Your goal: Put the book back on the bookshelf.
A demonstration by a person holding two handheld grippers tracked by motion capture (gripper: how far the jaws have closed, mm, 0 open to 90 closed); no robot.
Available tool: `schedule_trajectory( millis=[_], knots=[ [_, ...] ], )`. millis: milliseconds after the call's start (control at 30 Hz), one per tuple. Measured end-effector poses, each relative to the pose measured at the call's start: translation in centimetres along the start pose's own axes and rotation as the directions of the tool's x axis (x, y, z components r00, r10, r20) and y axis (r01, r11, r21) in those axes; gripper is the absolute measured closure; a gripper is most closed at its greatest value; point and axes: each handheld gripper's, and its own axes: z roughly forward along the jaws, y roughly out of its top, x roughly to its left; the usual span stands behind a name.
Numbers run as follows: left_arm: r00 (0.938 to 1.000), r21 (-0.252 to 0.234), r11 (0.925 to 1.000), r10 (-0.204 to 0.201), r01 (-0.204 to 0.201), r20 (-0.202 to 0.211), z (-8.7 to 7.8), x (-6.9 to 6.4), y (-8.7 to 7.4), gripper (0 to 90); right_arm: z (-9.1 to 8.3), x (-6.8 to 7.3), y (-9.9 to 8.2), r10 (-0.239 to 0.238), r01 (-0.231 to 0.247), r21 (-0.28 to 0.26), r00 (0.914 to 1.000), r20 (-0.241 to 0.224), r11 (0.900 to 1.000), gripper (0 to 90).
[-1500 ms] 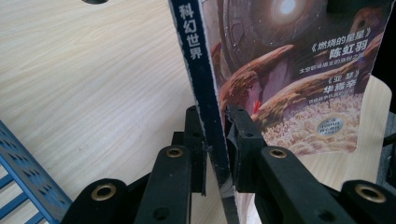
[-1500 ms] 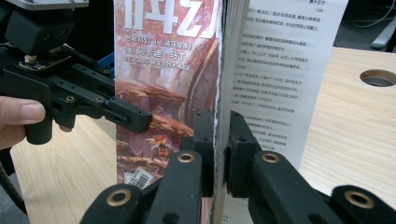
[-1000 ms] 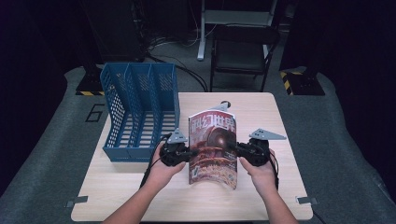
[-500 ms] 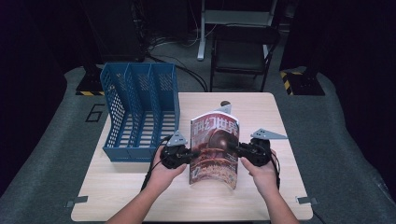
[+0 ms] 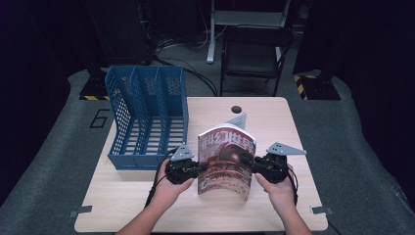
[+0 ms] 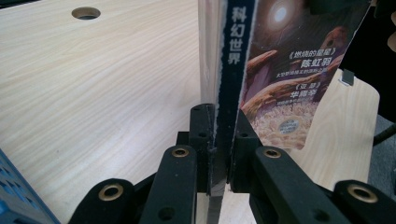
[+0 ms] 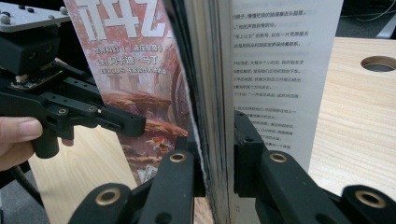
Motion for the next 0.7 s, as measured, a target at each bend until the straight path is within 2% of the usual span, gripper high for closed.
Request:
schedule_trajectory(
  millis=[33,133,300,333,367,500,600,700],
  knots=[
    [0.9999,-0.003,0.9999,-0.015,0.015,0.003,0.0,-0.2,-0.1,83.2,-0.1,0.1,-0.1,-0.003,0.003,0.002,1.0,0.002,1.0,79.9],
    [0.9999,0.011,0.9999,0.001,-0.002,0.014,-0.4,-0.3,-0.2,83.2,-0.5,0.4,-0.3,-0.018,0.018,0.006,0.9998,0.002,0.9998,79.7],
    [0.9996,0.023,0.9996,-0.016,0.016,0.023,-0.7,-0.7,-0.4,82.7,-0.9,0.6,-0.8,0.0,0.001,0.0,0.9999,-0.011,1.0,78.5],
    [0.9997,0.039,0.9992,0.004,-0.005,0.023,-0.8,-0.6,-0.4,82.7,-1.0,0.6,-0.9,-0.01,0.01,0.002,0.9999,-0.009,0.9999,78.3],
    [0.9996,0.04,0.9992,-0.01,0.009,0.025,-0.8,-0.7,-0.4,82.6,-1.0,0.7,-0.9,-0.01,0.01,0.0,0.9999,-0.013,1.0,78.2],
    [0.9996,0.056,0.9983,0.013,-0.014,0.026,-1.0,-0.8,-0.4,82.5,-1.2,1.0,-1.2,-0.01,0.01,-0.004,0.9998,-0.017,0.9999,77.7],
    [0.9994,0.06,0.9981,-0.008,0.006,0.035,-1.0,-0.8,-0.5,82.2,-1.3,1.1,-1.3,-0.021,0.021,-0.009,0.9997,-0.014,0.9997,77.0],
    [0.999,0.065,0.9978,-0.01,0.007,0.044,-1.1,-0.8,-0.5,81.7,-1.4,1.3,-1.4,-0.027,0.027,-0.005,0.9995,-0.014,0.9996,75.7]
  ],
)
